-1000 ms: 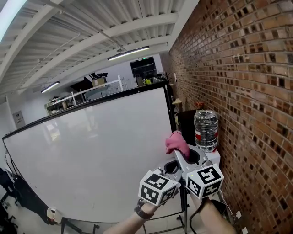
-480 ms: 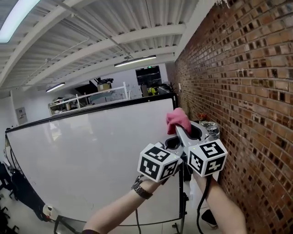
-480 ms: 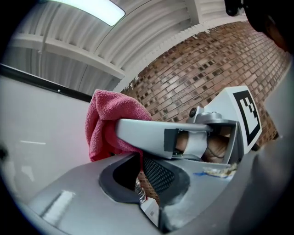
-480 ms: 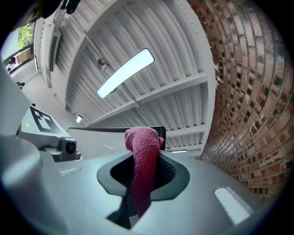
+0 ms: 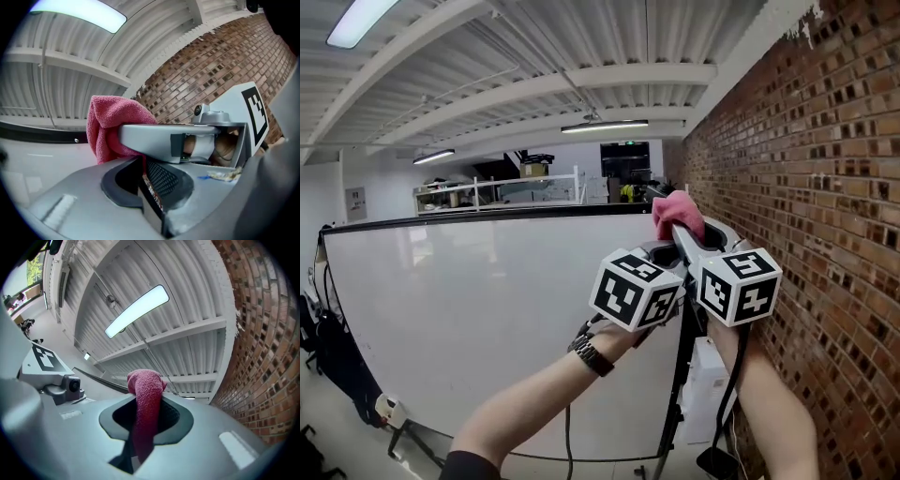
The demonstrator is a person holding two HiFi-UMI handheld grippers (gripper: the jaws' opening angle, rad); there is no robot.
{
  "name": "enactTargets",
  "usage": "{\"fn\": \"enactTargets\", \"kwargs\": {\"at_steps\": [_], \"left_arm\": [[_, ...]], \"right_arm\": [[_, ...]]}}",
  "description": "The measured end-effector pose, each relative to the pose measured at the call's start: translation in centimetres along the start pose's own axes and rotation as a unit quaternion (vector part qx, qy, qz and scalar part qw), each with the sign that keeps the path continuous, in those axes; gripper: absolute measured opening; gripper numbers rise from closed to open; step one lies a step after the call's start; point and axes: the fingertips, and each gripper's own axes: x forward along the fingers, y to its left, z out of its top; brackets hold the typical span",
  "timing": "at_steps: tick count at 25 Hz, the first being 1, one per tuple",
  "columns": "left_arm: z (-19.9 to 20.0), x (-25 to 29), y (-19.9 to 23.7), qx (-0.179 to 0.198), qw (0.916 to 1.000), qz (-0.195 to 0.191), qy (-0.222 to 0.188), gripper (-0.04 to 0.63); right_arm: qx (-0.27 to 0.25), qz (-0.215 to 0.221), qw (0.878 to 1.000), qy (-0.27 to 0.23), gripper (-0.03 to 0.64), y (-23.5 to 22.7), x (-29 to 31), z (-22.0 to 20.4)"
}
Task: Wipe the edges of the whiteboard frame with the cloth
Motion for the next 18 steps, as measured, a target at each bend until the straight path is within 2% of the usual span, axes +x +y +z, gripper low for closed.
{"fn": "enactTargets", "kwargs": {"at_steps": [3, 7, 12, 18], "left_arm": [[1.3, -2.2, 1.2, 0.007, 0.9997, 0.022, -0.003, 0.02], [1.0, -6.6, 3.8, 0.009, 0.9981, 0.06, -0.001, 0.02], [0.5, -13.5, 7.5, -0.01, 0.9933, 0.114, -0.014, 0.02], [-1.2, -19.8, 10.4, 0.016, 0.9872, 0.157, 0.024, 0.02]], "right_arm": [[-0.006, 0.016, 1.0, -0.005, 0.066, 2.1, 1.2, 1.7], [0.0, 0.041, 0.999, -0.015, 0.066, 6.7, 3.5, 2.5], [0.029, 0.076, 0.996, -0.042, 0.066, 13.8, 6.4, 3.6], [0.048, 0.117, 0.99, -0.055, 0.066, 20.4, 8.9, 3.4]]}}
